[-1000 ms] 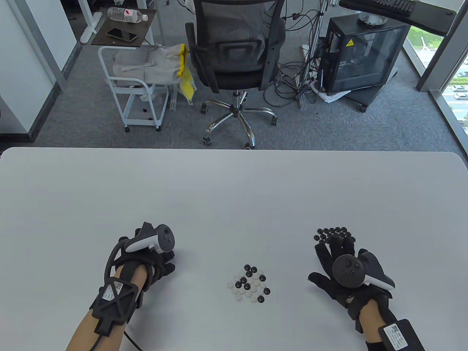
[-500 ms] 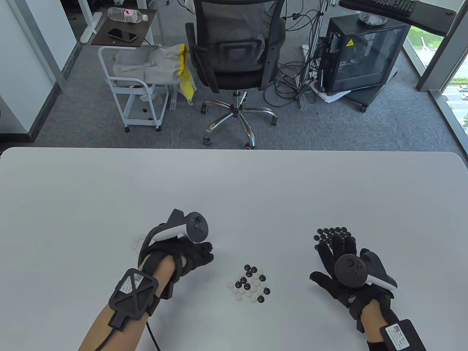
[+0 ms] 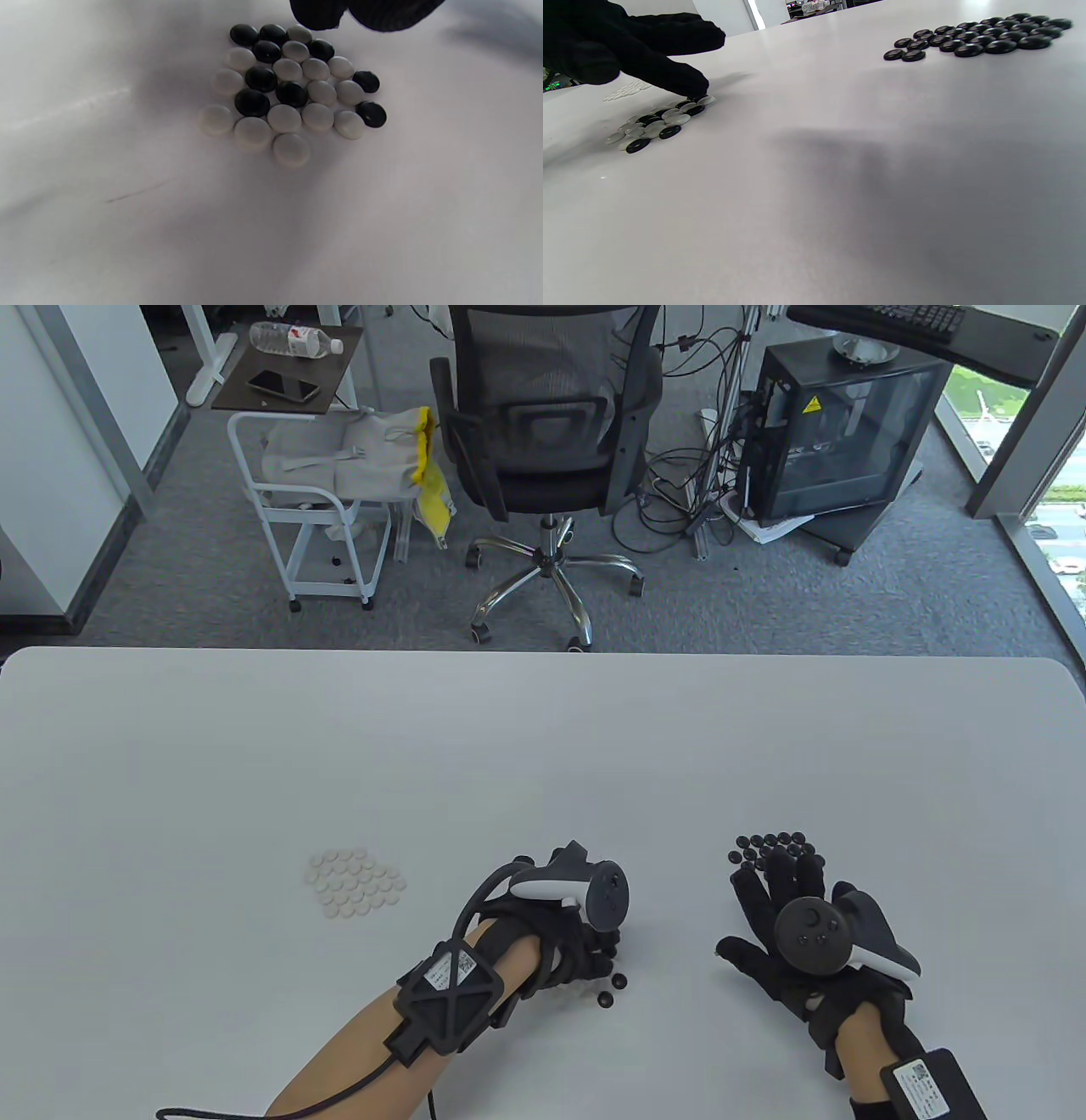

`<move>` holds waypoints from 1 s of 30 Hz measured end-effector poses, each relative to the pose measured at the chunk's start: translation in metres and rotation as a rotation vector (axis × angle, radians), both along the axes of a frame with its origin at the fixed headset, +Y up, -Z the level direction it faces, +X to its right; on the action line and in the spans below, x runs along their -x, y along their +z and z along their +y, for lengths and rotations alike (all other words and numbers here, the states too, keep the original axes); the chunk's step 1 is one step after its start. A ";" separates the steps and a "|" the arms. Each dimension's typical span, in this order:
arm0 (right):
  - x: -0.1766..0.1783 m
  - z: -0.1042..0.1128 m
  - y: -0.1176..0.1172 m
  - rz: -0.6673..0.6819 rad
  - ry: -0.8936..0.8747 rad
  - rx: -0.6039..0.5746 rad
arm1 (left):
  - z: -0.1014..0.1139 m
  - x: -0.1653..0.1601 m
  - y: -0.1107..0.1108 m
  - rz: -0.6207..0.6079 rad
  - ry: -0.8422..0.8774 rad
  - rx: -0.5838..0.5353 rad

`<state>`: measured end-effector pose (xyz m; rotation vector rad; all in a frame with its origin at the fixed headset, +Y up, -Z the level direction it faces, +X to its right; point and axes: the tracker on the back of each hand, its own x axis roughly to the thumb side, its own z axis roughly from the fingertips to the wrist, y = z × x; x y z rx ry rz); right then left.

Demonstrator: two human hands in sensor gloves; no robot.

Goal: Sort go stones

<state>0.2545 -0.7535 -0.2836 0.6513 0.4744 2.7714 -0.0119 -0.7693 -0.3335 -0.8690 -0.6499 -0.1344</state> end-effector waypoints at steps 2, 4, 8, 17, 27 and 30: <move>0.000 0.000 0.000 0.000 -0.001 0.002 | -0.004 0.000 -0.007 0.014 -0.017 0.007; -0.001 0.000 0.000 0.000 0.002 0.002 | -0.004 0.005 -0.021 0.084 0.002 -0.004; -0.003 -0.001 0.000 -0.006 0.007 0.012 | -0.002 0.033 -0.055 0.266 -0.005 0.004; -0.005 0.002 0.002 -0.010 0.016 -0.004 | 0.006 0.143 -0.087 0.609 -0.052 0.029; -0.003 0.002 0.002 -0.007 0.026 -0.014 | 0.006 0.224 -0.082 0.789 -0.071 0.043; -0.003 0.001 0.001 -0.007 0.029 -0.005 | 0.007 0.233 -0.080 0.810 -0.073 0.041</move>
